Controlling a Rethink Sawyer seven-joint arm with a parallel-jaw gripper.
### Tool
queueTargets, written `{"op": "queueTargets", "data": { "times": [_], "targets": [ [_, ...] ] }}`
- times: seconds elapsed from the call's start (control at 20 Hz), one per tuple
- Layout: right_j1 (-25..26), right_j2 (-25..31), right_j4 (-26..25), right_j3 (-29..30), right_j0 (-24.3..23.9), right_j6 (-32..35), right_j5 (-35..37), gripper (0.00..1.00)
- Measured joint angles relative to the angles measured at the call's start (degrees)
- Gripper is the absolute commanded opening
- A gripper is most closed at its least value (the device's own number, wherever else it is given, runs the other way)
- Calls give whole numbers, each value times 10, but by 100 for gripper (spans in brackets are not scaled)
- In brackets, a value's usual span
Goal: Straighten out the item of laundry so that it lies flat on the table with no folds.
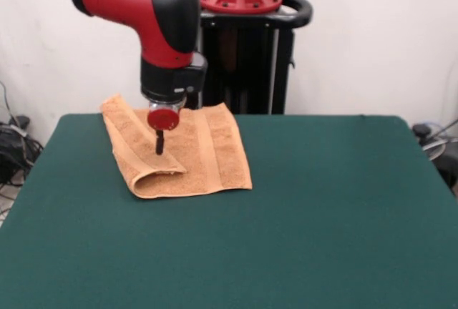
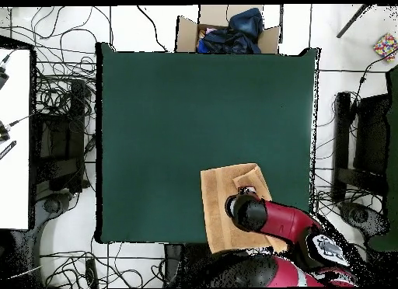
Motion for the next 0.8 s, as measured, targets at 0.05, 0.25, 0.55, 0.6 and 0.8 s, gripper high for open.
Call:
{"op": "queueTargets", "data": {
  "times": [0.05, 0.25, 0.55, 0.6, 0.8],
  "targets": [
    [-3, 0, 0, 0, -1, 0, 0, 100],
    [-7, -1, 0, -2, -2, 0, 0, 100],
    [-7, -1, 0, -3, 0, 0, 0, 100],
    [-7, -1, 0, -3, 0, 0, 0, 100],
    [-7, -1, 0, -4, 2, 0, 0, 100]
  ]
}}
